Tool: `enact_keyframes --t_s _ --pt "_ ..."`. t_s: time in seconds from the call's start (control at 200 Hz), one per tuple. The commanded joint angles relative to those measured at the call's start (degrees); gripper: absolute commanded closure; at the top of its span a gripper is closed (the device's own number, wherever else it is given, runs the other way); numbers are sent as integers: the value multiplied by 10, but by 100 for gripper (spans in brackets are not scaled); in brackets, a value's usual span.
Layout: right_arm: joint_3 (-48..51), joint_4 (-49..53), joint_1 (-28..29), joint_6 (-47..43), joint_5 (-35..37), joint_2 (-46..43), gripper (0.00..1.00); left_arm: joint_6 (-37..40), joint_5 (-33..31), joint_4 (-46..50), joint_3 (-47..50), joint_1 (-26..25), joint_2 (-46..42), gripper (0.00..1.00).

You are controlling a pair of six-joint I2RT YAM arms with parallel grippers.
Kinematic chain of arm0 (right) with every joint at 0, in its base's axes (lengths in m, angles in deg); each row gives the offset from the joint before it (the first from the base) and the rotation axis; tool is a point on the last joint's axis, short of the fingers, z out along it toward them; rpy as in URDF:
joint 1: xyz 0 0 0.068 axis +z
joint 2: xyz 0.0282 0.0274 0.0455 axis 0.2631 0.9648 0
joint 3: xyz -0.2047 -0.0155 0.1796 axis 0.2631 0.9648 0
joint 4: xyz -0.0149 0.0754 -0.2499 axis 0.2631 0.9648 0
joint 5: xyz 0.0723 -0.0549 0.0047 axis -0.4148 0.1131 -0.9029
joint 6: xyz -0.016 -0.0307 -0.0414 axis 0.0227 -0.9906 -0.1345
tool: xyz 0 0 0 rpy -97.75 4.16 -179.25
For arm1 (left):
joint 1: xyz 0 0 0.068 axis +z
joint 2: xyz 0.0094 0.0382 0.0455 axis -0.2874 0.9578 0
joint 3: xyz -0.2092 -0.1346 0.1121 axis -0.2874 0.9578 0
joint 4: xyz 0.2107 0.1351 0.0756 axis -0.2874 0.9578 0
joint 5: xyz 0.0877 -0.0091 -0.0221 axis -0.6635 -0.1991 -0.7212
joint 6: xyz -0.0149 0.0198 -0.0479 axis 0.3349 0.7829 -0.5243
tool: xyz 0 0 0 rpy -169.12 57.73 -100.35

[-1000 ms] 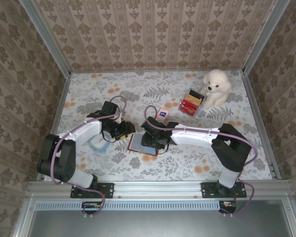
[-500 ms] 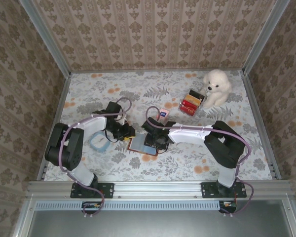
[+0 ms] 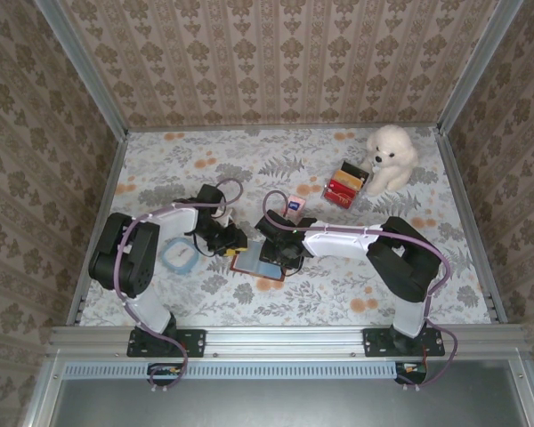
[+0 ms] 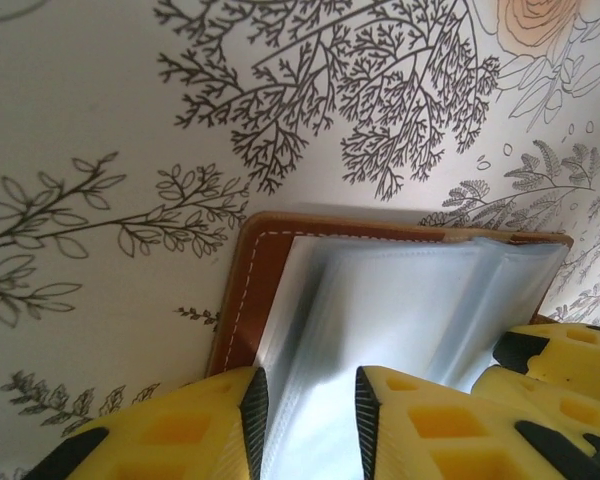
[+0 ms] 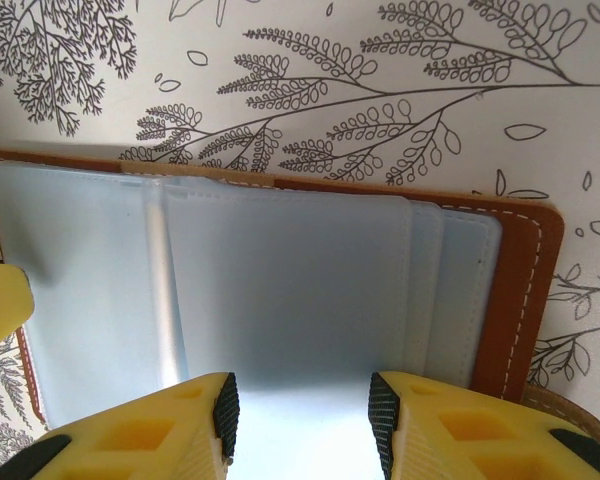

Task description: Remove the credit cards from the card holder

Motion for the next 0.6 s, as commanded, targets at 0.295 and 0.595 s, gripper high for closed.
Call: enact_keyframes --t_s 0.295,0.595 --pt "20 3 -11 -2 -19 22 55 5 52 -14 8 -7 -4 77" --pt "32 -45 -22 -23 -42 -8 57 -1 78 -3 10 -7 -51 85"
